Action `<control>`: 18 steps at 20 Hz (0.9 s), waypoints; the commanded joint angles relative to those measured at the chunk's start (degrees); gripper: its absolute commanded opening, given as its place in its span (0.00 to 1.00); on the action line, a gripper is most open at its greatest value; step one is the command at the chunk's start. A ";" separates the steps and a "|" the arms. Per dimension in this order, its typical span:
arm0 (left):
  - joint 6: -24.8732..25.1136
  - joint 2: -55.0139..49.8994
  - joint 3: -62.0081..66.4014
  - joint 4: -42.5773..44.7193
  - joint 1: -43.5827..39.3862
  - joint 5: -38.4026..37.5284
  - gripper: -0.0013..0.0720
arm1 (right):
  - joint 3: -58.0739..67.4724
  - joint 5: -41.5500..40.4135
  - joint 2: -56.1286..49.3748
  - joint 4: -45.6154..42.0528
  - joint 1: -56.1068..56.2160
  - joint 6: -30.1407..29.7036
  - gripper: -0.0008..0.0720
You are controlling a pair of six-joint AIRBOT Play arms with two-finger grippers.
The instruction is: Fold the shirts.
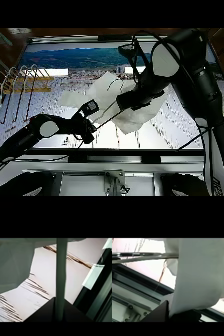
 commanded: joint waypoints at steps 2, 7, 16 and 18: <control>-0.96 -0.70 0.52 -0.17 -0.04 2.40 0.08 | 0.04 0.74 -0.02 -2.82 0.68 0.52 0.53; -0.96 -0.68 0.50 -0.17 -0.04 2.38 0.08 | 0.04 0.70 3.39 -10.93 -2.36 -2.64 0.76; -0.44 -0.68 1.55 -0.11 -0.07 0.42 0.08 | 0.02 -10.14 7.19 -6.16 -45.72 -40.87 0.76; -0.22 -0.70 2.95 0.46 -0.04 -0.79 0.08 | 0.02 -9.77 4.50 3.32 -48.61 -62.14 0.76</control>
